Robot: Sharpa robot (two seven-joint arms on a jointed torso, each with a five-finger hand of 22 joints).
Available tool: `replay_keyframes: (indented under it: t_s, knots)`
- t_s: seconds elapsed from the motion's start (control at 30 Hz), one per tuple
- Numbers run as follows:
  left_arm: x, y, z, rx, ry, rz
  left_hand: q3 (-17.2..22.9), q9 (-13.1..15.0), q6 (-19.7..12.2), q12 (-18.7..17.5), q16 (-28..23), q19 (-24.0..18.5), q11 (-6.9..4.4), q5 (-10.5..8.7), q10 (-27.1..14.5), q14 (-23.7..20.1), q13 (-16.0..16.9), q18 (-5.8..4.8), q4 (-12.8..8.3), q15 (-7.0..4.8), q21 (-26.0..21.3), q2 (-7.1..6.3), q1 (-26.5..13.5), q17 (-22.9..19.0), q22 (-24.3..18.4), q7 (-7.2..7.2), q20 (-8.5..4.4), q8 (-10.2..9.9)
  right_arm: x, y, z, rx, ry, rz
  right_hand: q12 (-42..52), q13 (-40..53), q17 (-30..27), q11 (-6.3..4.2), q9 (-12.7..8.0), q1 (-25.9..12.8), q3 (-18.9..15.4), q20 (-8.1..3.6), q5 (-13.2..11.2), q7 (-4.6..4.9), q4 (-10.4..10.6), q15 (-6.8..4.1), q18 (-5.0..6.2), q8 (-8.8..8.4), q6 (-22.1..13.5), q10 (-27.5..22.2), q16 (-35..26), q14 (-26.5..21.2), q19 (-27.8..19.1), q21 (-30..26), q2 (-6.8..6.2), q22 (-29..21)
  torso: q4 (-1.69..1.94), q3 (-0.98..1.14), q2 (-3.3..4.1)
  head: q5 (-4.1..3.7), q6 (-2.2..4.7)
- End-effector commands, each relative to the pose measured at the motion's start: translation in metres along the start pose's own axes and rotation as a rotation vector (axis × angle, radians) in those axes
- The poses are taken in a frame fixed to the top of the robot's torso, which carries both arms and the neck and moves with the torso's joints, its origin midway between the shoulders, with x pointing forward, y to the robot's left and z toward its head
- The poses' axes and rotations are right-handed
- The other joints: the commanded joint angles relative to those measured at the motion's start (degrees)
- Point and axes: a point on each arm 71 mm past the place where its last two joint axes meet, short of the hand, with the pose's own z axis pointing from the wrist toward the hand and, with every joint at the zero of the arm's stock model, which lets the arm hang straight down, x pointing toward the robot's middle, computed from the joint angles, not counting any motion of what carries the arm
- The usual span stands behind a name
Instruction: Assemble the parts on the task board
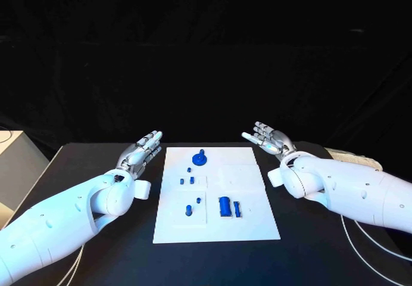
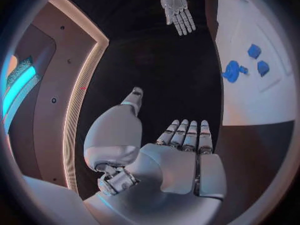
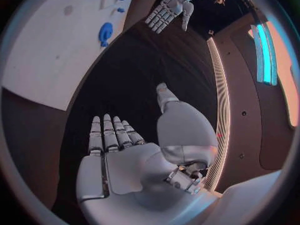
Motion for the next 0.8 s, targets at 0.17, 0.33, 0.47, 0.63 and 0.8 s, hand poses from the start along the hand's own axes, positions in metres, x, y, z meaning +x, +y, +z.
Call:
replay_keyframes:
  t_s: [0.17,0.33,0.47,0.63,0.8]
  knots:
    - [0.025,-0.018,-0.003,0.058,-0.117,0.016,-5.8,-3.8,-9.5,-0.8,-2.2,-9.5,-2.27,-2.44,-11.1,-9.4,-0.7,-2.4,-1.8,-2.06,-0.8,1.95,-50.2,-2.9,-3.5,-1.96,-3.36,-1.7,0.029,0.021,-0.024,-0.055,-0.086,0.219,-2.4,-2.9,-5.7,-1.79,-5.2,-50.5,-5.7,-2.64,-1.5,-2.41,-2.4,-1.33,-2.92,-2.35,-9.9,-11.7,-3.1,-14.1,-11.3,-0.9,2.75,-6.6,-0.94,2.08,-2.21,1.5,4.66]
    - [0.046,-0.025,-0.012,0.066,-0.172,0.054,-5.8,-3.8,-9.5,-0.8,-2.2,-9.5,-2.27,-2.44,-11.1,-9.4,-0.7,-2.4,-1.8,-2.06,-0.8,1.95,-50.2,-2.9,-3.5,-1.96,-3.36,-1.7,0.044,0.034,-0.041,-0.059,-0.114,0.322,-2.4,-2.9,-5.7,-1.79,-5.2,-50.5,-5.7,-2.64,-1.5,-2.41,-2.4,-1.33,-2.92,-2.35,-9.9,-11.7,-3.1,-14.1,-11.3,-0.9,2.75,-6.6,-1.19,2.63,-2.8,1.93,6.02]
    - [0.056,-0.028,-0.019,0.066,-0.203,0.08,-5.8,-3.8,-9.5,-0.8,-2.2,-9.5,-2.27,-2.44,-11.1,-9.4,-0.7,-2.4,-1.8,-2.06,-0.8,1.95,-50.2,-2.9,-3.5,-1.96,-3.36,-1.7,0.049,0.039,-0.048,-0.058,-0.126,0.36,-2.4,-2.9,-5.7,-1.79,-5.2,-50.5,-5.7,-2.64,-1.5,-2.41,-2.4,-1.33,-2.92,-2.35,-9.9,-11.7,-3.1,-14.1,-11.3,-0.9,2.75,-6.6,-1.2,2.66,-2.83,1.96,6.1]
    - [0.062,-0.029,-0.024,0.064,-0.22,0.096,-5.8,-3.8,-9.5,-0.8,-2.2,-9.5,-2.27,-2.44,-11.1,-9.4,-0.7,-2.4,-1.8,-2.06,-0.8,1.95,-50.2,-2.9,-3.5,-1.96,-3.36,-1.7,0.05,0.04,-0.049,-0.057,-0.127,0.364,-2.4,-2.9,-5.7,-1.79,-5.2,-50.5,-5.7,-2.64,-1.5,-2.41,-2.4,-1.33,-2.92,-2.35,-9.9,-11.7,-3.1,-14.1,-11.3,-0.9,2.75,-6.6,-1.2,2.66,-2.83,1.96,6.1]
    - [0.062,-0.029,-0.024,0.064,-0.222,0.098,-5.8,-3.8,-9.5,-0.8,-2.2,-9.5,-2.27,-2.44,-11.1,-9.4,-0.7,-2.4,-1.8,-2.06,-0.8,1.95,-50.2,-2.9,-3.5,-1.96,-3.36,-1.7,0.05,0.04,-0.049,-0.057,-0.127,0.364,-2.4,-2.9,-5.7,-1.79,-5.2,-50.5,-5.7,-2.64,-1.5,-2.41,-2.4,-1.33,-2.92,-2.35,-9.9,-11.7,-3.1,-14.1,-11.3,-0.9,2.75,-6.6,-1.2,2.66,-2.83,1.96,6.1]
